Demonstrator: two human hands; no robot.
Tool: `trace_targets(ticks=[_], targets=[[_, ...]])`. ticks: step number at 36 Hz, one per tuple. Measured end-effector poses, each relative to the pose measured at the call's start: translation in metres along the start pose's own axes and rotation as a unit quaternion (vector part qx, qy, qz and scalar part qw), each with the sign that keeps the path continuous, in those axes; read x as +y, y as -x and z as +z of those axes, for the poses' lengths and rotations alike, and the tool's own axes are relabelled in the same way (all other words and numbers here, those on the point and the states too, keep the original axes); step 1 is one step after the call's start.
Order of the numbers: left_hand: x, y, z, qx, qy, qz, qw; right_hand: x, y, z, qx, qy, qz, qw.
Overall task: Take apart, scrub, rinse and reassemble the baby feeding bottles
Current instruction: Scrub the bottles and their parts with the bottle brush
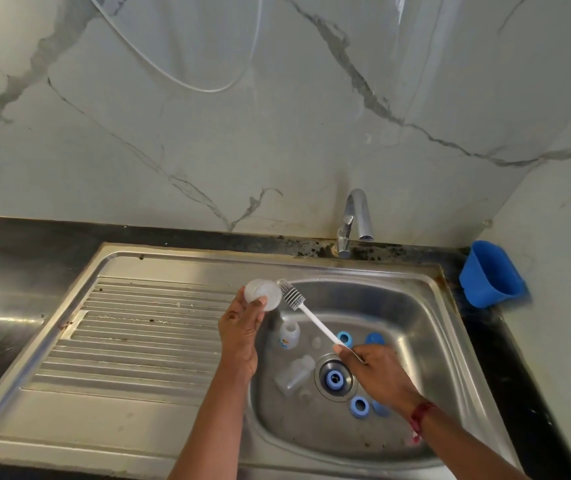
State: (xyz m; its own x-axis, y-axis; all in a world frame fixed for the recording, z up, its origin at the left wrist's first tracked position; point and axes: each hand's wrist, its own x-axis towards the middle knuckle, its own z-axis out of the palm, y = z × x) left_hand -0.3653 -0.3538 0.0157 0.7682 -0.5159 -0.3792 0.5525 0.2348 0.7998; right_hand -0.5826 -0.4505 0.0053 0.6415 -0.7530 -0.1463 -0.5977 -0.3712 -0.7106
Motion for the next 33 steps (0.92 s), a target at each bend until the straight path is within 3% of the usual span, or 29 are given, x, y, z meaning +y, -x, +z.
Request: trace_targets(ticks=[6, 15, 18, 23, 27, 33], targets=[[-0.010, 0.010, 0.007, -0.044, -0.032, 0.005, 0.999, -0.002, -0.007, 0.000, -0.009, 0.006, 0.021, 1.000], [0.005, -0.007, -0.003, 0.006, -0.033, 0.040, 0.999, 0.007, -0.008, -0.011, -0.023, 0.007, -0.004, 1.000], [0.011, -0.016, -0.005, 0.009, -0.045, 0.044, 0.998, 0.015, -0.009, -0.019, -0.048, 0.067, -0.020, 0.996], [0.018, -0.015, -0.002, -0.072, -0.112, 0.047, 0.990, 0.007, -0.020, -0.034, -0.062, 0.143, -0.039, 0.987], [0.024, -0.017, -0.001, -0.092, -0.161, 0.056, 0.981, -0.002, -0.032, -0.048, -0.060, 0.212, -0.073, 0.973], [0.016, -0.012, 0.009, -0.132, -0.232, 0.069, 0.961, -0.003, -0.057, -0.052, -0.070, 0.210, -0.062, 0.973]])
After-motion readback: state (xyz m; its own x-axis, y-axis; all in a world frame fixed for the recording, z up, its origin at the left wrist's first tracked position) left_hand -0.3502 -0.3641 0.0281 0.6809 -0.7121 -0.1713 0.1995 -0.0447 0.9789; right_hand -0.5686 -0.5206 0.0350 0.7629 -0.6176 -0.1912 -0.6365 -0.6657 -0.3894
